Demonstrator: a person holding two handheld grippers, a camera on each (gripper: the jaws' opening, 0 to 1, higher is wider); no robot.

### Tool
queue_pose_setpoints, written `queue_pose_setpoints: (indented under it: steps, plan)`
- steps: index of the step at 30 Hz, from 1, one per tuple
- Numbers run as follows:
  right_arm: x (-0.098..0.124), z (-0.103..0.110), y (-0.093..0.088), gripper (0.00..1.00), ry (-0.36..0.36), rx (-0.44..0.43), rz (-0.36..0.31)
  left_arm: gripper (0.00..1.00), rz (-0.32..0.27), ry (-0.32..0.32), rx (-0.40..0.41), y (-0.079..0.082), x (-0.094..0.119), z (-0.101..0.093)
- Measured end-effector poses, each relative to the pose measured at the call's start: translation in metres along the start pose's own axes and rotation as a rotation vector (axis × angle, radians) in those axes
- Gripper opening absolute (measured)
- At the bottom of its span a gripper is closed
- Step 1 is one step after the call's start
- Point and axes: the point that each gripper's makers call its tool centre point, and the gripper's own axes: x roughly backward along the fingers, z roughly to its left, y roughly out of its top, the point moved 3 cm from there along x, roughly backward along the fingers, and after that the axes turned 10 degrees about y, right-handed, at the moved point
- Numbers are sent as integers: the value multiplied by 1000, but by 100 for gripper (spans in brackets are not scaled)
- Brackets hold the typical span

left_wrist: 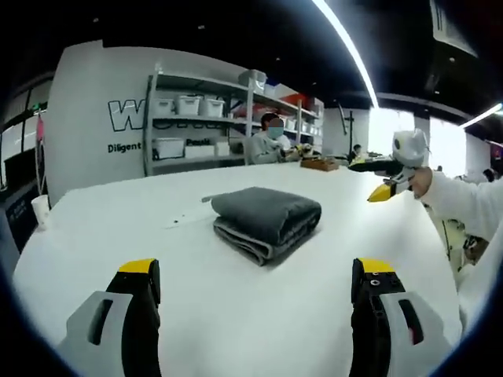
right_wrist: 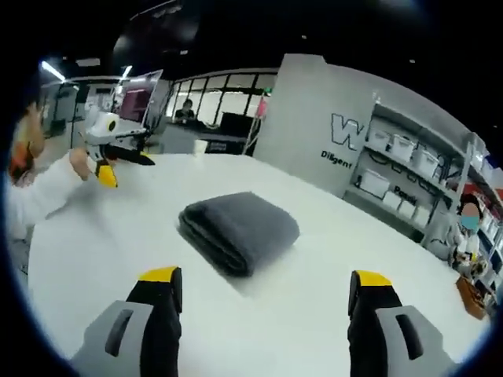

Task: Open the folded towel by lifting each exposed corner and separating the folded layers until the towel lies flat within the target outline without major curled edges

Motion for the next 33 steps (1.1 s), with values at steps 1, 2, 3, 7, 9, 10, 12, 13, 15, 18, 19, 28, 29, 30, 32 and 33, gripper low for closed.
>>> queue_pose_setpoints:
  steps: [1, 2, 3, 7, 9, 10, 12, 13, 15, 18, 19, 28, 29, 30, 32, 33]
  plan:
    - [-5, 3, 2, 85, 3, 17, 1, 100, -1, 6, 0, -1, 1, 0]
    - [-11, 7, 4, 84, 7, 32, 5, 100, 3, 12, -4, -2, 1, 1]
    - [-17, 11, 7, 83, 16, 54, 10, 100, 9, 22, -10, -4, 1, 2]
    - [-43, 21, 18, 76, 36, 123, 18, 100, 24, 41, -20, -7, -1, 4]
    - [-57, 30, 23, 74, 42, 165, 23, 100, 23, 42, -24, -6, 0, 3]
    - [-59, 30, 24, 73, 43, 172, 24, 100, 20, 43, -25, -6, 0, 3]
    - [-73, 36, 28, 70, 55, 196, 29, 100, 14, 45, -23, -5, 1, 1]
    - [-86, 41, 31, 68, 68, 201, 30, 100, 12, 45, -24, -6, 1, 1]
    - [-104, 48, 36, 62, 83, 202, 22, 100, 9, 44, -14, -6, 2, 0]
    - [-121, 58, 40, 56, 92, 238, 14, 100, 9, 44, -5, -7, 3, 0]
    - [-127, 61, 42, 55, 95, 254, 14, 100, 9, 44, -5, -7, 2, 0]
    - [-162, 82, 46, 41, 123, 365, 34, 100, -2, 33, 18, -5, 4, -2]
    - [-163, 83, 46, 39, 125, 371, 37, 100, -3, 32, 19, -6, 4, -2]
    - [-164, 85, 45, 37, 125, 385, 44, 100, -4, 31, 22, -5, 4, -2]
    - [-166, 86, 44, 34, 122, 412, 56, 100, -6, 30, 28, -5, 4, -2]
    - [-167, 87, 43, 33, 119, 427, 63, 100, -7, 29, 29, -5, 4, -2]
